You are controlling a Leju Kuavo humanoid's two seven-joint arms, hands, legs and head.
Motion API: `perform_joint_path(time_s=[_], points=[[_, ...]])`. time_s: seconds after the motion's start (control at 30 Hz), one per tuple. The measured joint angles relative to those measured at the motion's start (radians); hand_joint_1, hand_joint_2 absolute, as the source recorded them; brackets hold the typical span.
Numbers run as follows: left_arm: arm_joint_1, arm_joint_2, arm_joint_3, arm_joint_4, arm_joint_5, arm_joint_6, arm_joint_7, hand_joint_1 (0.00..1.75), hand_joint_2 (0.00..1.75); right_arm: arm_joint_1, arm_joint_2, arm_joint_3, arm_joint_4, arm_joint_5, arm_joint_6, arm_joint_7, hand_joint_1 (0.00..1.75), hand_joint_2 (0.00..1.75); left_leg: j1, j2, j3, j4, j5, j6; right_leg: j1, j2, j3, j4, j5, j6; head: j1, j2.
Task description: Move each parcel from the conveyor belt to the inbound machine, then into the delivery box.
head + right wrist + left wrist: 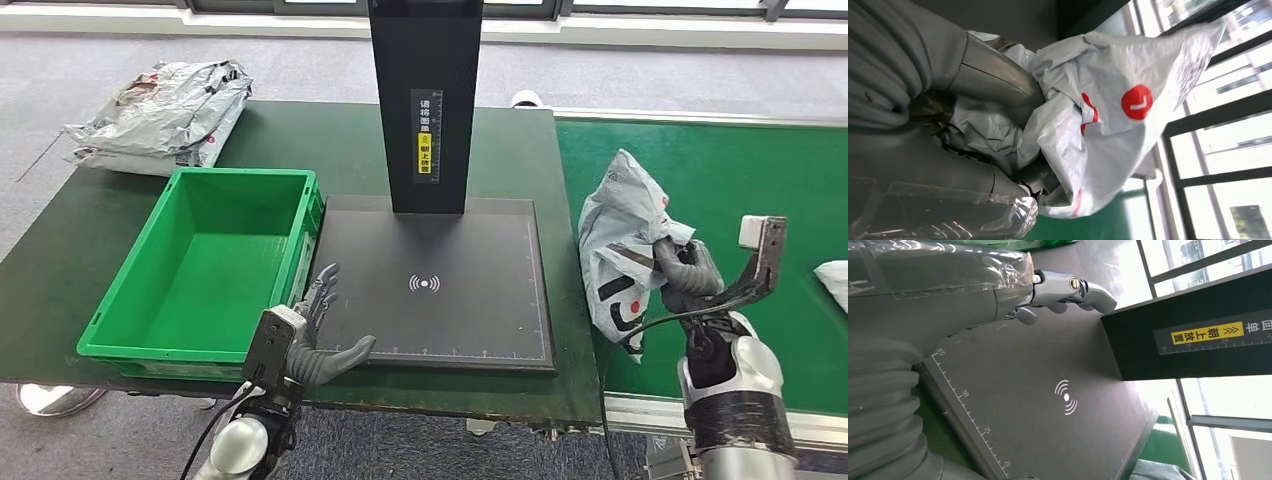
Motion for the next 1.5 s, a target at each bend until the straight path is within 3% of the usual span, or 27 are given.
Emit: perform_joint_path(time_s=[0.3,0.57,0.83,1.1,1.33,1.37,1.47,1.5], points=[[-0.001,-0.012,-0.001,0.001,-0.012,0.006,-0.003,0.0,1.75,0.032,0.059,0.06,-0.254,0.001,-0.104,-0.102,1.75,1.75,0.0,0.001,0.0,0.0,0.0,0.0,0.0,0.001,-0.001,0.0,0.0,0.0,0.0,0.0],[-0.014,-0.014,-0.017,0.008,-0.017,0.007,-0.007,0.0,1.75,0.014,0.08,0.114,-0.359,0.023,-0.152,-0.176,1.75,1.75,0.0,0.001,-0.001,0.0,0.0,0.0,0.0,0.001,-0.001,0.0,0.0,0.0,0.0,0.0],[-0.046,-0.016,-0.029,0.028,-0.017,0.011,-0.02,0.0,1.75,-0.126,0.099,0.206,-0.33,0.072,-0.204,-0.16,1.75,1.75,0.0,0.001,-0.001,0.0,0.001,0.0,0.0,0.002,-0.002,0.0,0.001,0.0,0.0,0.0],[-0.057,-0.016,-0.036,0.04,-0.016,0.018,-0.022,0.0,1.75,-0.185,0.108,0.24,-0.299,0.084,-0.209,-0.153,1.75,1.75,0.0,0.0,-0.003,0.0,0.001,0.0,0.0,0.001,-0.003,0.0,0.001,0.0,0.0,0.0],[-0.089,-0.016,-0.041,0.041,-0.006,0.029,-0.032,0.0,1.75,-0.357,0.127,0.337,-0.128,0.146,-0.17,-0.065,1.75,1.75,0.0,0.002,-0.003,0.0,0.002,-0.001,0.0,0.002,-0.004,0.001,0.002,0.0,0.0,0.0],[-0.091,-0.016,-0.041,0.041,-0.004,0.033,-0.033,0.0,1.75,-0.384,0.132,0.353,-0.089,0.155,-0.16,-0.054,1.44,1.75,0.0,0.002,-0.003,0.0,0.003,-0.001,0.001,0.002,-0.003,0.001,0.002,0.0,0.0,0.0],[-0.095,-0.015,-0.041,0.038,0.001,0.039,-0.036,0.0,1.75,-0.462,0.155,0.414,0.055,0.191,-0.114,-0.023,0.13,1.75,0.0,0.002,-0.002,0.0,0.003,-0.001,0.001,0.002,-0.003,0.001,0.002,0.0,0.0,0.0],[-0.097,-0.015,-0.041,0.037,0.002,0.04,-0.036,0.0,1.75,-0.483,0.163,0.437,0.104,0.201,-0.093,-0.011,0.0,1.75,0.0,0.002,-0.002,0.0,0.003,-0.002,0.001,0.002,-0.003,0.001,0.002,0.0,0.0,0.0]])
